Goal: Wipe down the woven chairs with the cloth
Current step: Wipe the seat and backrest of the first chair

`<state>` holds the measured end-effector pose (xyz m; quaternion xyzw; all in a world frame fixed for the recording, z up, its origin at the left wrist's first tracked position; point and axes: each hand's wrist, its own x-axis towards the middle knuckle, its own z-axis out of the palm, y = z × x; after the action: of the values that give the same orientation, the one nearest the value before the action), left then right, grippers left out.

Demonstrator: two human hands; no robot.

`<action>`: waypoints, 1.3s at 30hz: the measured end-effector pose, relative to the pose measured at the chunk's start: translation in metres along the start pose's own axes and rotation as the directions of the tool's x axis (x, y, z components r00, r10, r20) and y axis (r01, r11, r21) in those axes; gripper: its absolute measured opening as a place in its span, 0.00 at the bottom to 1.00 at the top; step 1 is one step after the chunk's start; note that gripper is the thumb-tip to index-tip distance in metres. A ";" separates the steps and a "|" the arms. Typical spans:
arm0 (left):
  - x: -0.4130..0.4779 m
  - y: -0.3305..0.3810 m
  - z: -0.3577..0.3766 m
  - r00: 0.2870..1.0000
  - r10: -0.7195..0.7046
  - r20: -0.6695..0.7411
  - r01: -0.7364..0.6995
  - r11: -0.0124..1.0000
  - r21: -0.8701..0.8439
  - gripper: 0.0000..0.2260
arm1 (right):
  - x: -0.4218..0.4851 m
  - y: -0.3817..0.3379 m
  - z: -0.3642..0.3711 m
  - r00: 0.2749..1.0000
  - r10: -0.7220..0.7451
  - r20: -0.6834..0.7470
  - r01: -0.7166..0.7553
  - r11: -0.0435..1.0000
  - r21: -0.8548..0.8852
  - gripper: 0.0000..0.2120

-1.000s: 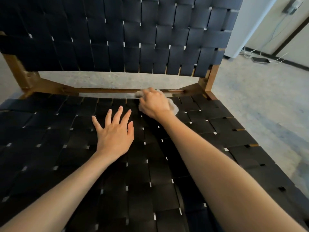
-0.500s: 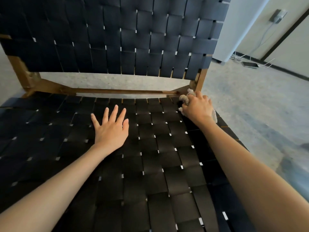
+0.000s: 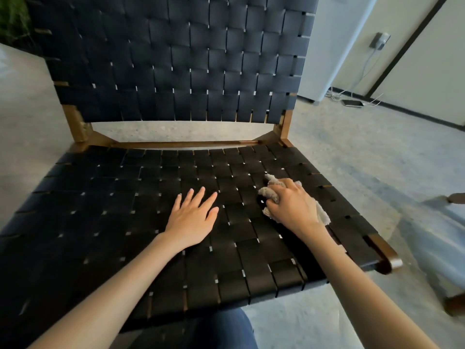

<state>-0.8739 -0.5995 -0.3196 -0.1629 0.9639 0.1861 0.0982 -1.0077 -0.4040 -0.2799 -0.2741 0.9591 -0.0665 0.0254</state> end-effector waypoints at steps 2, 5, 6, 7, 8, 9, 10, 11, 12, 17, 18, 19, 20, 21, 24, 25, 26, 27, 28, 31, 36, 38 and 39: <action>-0.024 -0.005 -0.006 0.999 0.033 0.012 -0.033 0.999 -0.004 0.22 | -0.029 -0.009 -0.002 1.000 0.023 -0.015 -0.023 1.000 0.017 0.17; -0.064 -0.016 -0.013 0.998 0.067 0.015 -0.067 0.998 0.002 0.21 | -0.068 -0.030 -0.005 0.998 0.036 -0.047 -0.034 0.999 0.031 0.15; -0.076 -0.020 -0.015 0.997 0.082 0.001 -0.082 0.997 0.010 0.21 | -0.078 -0.039 -0.006 0.997 0.043 -0.057 -0.040 0.998 0.053 0.15; -0.082 -0.023 -0.014 0.996 0.092 -0.012 -0.092 0.996 0.014 0.21 | -0.083 -0.044 -0.005 0.997 0.048 -0.058 -0.045 0.997 0.068 0.14; -0.090 -0.026 -0.014 0.995 0.093 -0.030 -0.093 0.995 0.025 0.21 | -0.089 -0.054 -0.004 0.997 0.040 -0.061 -0.036 0.997 0.073 0.14; -0.103 -0.031 -0.016 0.995 0.093 -0.046 -0.091 0.995 0.036 0.21 | -0.098 -0.067 -0.004 0.998 0.022 -0.064 -0.016 0.996 0.087 0.14; -0.115 -0.037 -0.018 0.994 0.092 -0.057 -0.090 0.995 0.037 0.21 | -0.108 -0.083 -0.003 0.998 -0.003 -0.061 0.010 0.993 0.115 0.15; -0.126 -0.042 -0.020 0.994 0.091 -0.063 -0.089 0.995 0.032 0.20 | -0.116 -0.100 -0.001 0.998 -0.037 -0.057 0.046 0.987 0.156 0.15; -0.135 -0.047 -0.022 0.994 0.088 -0.069 -0.087 0.996 0.029 0.20 | -0.124 -0.118 0.003 0.996 -0.075 -0.054 0.085 0.976 0.201 0.15; -0.175 -0.067 -0.029 0.984 0.013 -0.179 -0.001 0.998 0.063 0.20 | -0.134 -0.175 0.011 0.982 -0.168 -0.091 0.188 0.938 0.293 0.16; -0.181 -0.069 -0.029 0.975 -0.001 -0.224 0.017 0.997 0.072 0.20 | -0.131 -0.177 0.012 0.979 -0.181 -0.089 0.199 0.937 0.288 0.16; -0.186 -0.070 -0.028 0.965 -0.007 -0.261 0.029 0.996 0.083 0.20 | -0.127 -0.176 0.013 0.977 -0.196 -0.088 0.214 0.935 0.282 0.16; -0.190 -0.070 -0.028 0.959 -0.008 -0.285 0.038 0.994 0.098 0.20 | -0.124 -0.175 0.014 0.974 -0.210 -0.088 0.226 0.934 0.276 0.16; -0.192 -0.070 -0.027 0.954 -0.011 -0.299 0.048 0.992 0.117 0.20 | -0.121 -0.173 0.016 0.971 -0.223 -0.089 0.239 0.932 0.271 0.16; -0.190 -0.066 -0.028 0.953 -0.018 -0.301 0.067 0.986 0.152 0.19 | -0.116 -0.172 0.021 0.970 -0.226 -0.088 0.242 0.933 0.265 0.17; -0.189 -0.065 -0.028 0.953 -0.020 -0.301 0.071 0.985 0.158 0.19 | -0.115 -0.171 0.023 0.972 -0.218 -0.089 0.234 0.936 0.261 0.17; -0.188 -0.065 -0.028 0.954 -0.018 -0.301 0.071 0.983 0.167 0.19 | -0.113 -0.171 0.025 0.974 -0.208 -0.090 0.225 0.940 0.256 0.17; -0.188 -0.066 -0.028 0.955 -0.015 -0.297 0.071 0.982 0.177 0.20 | -0.111 -0.170 0.027 0.976 -0.197 -0.089 0.213 0.944 0.253 0.17; -0.187 -0.066 -0.028 0.957 -0.015 -0.290 0.071 0.980 0.184 0.20 | -0.108 -0.170 0.029 0.979 -0.186 -0.087 0.202 0.947 0.251 0.18; -0.184 -0.067 -0.026 0.956 -0.013 -0.295 0.073 0.978 0.193 0.20 | -0.096 -0.169 0.034 0.985 -0.163 -0.056 0.172 0.954 0.247 0.20; -0.183 -0.066 -0.019 0.927 0.000 -0.376 0.089 0.971 0.220 0.19 | -0.081 -0.166 0.036 0.982 -0.188 0.000 0.182 0.953 0.241 0.23; -0.183 -0.066 -0.018 0.923 0.001 -0.384 0.087 0.973 0.212 0.19 | -0.084 -0.161 0.034 0.974 -0.226 -0.006 0.219 0.940 0.260 0.21; -0.183 -0.066 -0.019 0.921 0.005 -0.389 0.078 0.977 0.197 0.19 | -0.088 -0.160 0.032 0.971 -0.237 -0.026 0.235 0.931 0.278 0.20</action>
<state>-0.6835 -0.6141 -0.2786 -0.2034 0.9752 0.0462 -0.0741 -0.8472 -0.4954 -0.2878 -0.3813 0.9000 -0.2026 0.0596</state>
